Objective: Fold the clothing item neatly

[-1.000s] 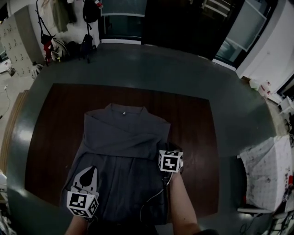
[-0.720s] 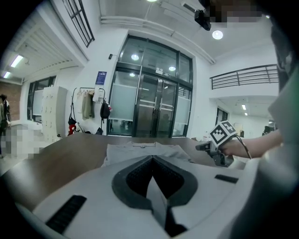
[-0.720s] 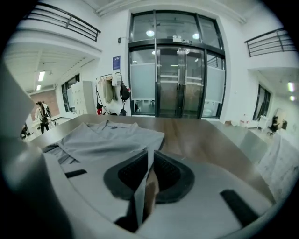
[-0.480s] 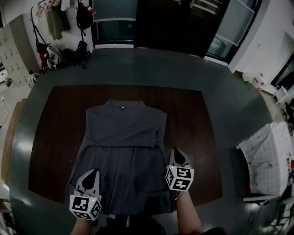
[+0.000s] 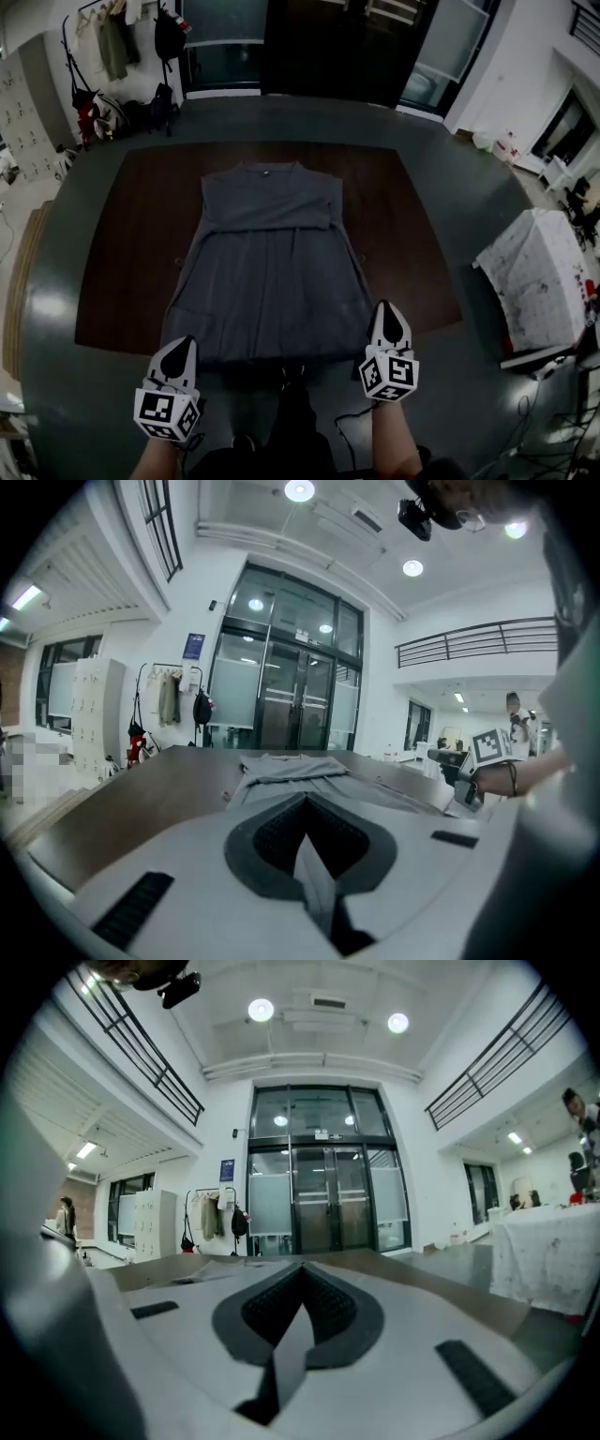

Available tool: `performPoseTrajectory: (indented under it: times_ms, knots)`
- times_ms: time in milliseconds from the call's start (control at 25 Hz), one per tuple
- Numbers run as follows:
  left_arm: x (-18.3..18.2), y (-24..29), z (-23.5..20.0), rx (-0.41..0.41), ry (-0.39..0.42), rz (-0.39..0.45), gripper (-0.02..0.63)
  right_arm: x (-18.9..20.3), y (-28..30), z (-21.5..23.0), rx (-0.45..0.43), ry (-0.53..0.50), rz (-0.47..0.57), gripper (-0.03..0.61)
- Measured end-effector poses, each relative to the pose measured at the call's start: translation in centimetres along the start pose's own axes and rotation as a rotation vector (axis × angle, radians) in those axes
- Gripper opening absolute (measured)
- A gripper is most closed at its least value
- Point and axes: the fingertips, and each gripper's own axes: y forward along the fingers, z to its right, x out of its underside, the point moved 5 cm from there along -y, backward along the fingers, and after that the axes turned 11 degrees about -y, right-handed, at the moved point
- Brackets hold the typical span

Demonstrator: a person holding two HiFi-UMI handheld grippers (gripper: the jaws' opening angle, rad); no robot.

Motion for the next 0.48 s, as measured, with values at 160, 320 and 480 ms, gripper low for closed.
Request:
performPoseTrajectory:
  times_ms: [160,320,480]
  knots:
    - [2.8,-6.6,-1.0,0.023,-0.004,-0.031,0.008,1.8,-9.1,-2.4,0.034,0.028,-0.059,-0.009]
    - [5.4,-11.4,-0.8,0.071,-0.005,-0.047,0.008,4.5,-16.5,-3.3,0.088,0.052,-0.149,-0.011]
    - [7.3,-14.7,-0.8,0.080,0.010,-0.046,0.008,6.2,-21.3,-3.4,0.114,0.046,-0.180,-0.009]
